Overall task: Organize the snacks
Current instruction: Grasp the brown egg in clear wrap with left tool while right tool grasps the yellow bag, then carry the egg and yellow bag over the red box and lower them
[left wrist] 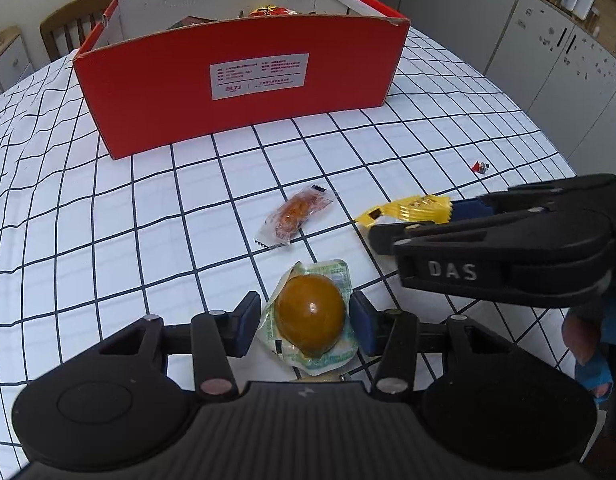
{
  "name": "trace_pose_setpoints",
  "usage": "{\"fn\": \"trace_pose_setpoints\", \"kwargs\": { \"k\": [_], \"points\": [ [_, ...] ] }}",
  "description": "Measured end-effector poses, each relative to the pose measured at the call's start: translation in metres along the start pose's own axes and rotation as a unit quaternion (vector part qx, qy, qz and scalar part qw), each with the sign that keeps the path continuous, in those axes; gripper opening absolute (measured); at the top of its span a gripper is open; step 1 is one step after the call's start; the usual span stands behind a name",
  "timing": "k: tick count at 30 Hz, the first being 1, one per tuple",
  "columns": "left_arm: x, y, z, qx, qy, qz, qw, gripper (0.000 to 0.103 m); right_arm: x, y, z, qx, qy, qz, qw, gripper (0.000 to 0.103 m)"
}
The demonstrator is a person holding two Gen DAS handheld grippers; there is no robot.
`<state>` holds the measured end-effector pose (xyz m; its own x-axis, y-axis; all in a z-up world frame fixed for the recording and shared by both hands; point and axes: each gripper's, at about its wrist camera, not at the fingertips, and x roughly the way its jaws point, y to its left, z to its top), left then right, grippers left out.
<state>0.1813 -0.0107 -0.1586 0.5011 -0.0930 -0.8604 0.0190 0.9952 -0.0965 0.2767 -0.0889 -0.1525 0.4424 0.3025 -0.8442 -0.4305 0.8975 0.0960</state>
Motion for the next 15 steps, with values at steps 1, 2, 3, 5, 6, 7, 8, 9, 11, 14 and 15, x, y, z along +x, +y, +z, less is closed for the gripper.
{"fn": "trace_pose_setpoints", "kwargs": {
  "k": [1,2,3,5,6,7,8,9,11,14,15],
  "points": [
    [-0.001,0.001,-0.001,-0.001,0.001,0.0,1.0,0.047,-0.002,-0.002,-0.001,0.004,0.001,0.0,1.0,0.046],
    [-0.001,0.001,-0.002,-0.001,0.002,-0.001,1.0,0.047,-0.004,-0.003,-0.002,0.007,0.002,0.0,1.0,0.045],
    [-0.002,0.002,-0.003,-0.002,0.003,-0.001,1.0,0.046,-0.006,-0.003,-0.004,0.008,0.002,0.0,1.0,0.045],
    [-0.003,0.003,-0.005,-0.006,0.005,-0.003,1.0,0.046,-0.01,-0.004,-0.007,0.011,0.003,-0.001,1.0,0.045],
    [-0.005,0.005,-0.006,-0.01,0.007,-0.003,0.9999,0.046,-0.012,-0.005,-0.008,0.012,0.002,-0.001,1.0,0.044],
    [-0.006,0.006,-0.006,-0.014,0.009,-0.003,0.9999,0.046,-0.015,-0.005,-0.01,0.014,0.002,-0.001,1.0,0.044],
    [-0.007,0.007,-0.007,-0.016,0.01,-0.002,0.9998,0.046,-0.017,-0.006,-0.011,0.017,0.001,0.0,1.0,0.044],
    [-0.008,0.009,-0.008,-0.019,0.011,-0.002,0.9998,0.046,-0.02,-0.006,-0.012,0.02,0.0,0.001,1.0,0.043],
    [-0.011,0.012,-0.01,-0.027,0.014,-0.004,0.9995,0.046,-0.027,-0.006,-0.014,0.022,-0.005,0.001,1.0,0.043],
    [-0.014,0.015,-0.012,-0.039,0.017,-0.005,0.9991,0.046,-0.037,-0.006,-0.015,0.027,-0.009,0.006,1.0,0.043],
    [-0.016,0.016,-0.012,-0.04,0.018,-0.005,0.999,0.046,-0.04,-0.006,-0.016,0.027,-0.009,0.01,1.0,0.043]
  ]
}}
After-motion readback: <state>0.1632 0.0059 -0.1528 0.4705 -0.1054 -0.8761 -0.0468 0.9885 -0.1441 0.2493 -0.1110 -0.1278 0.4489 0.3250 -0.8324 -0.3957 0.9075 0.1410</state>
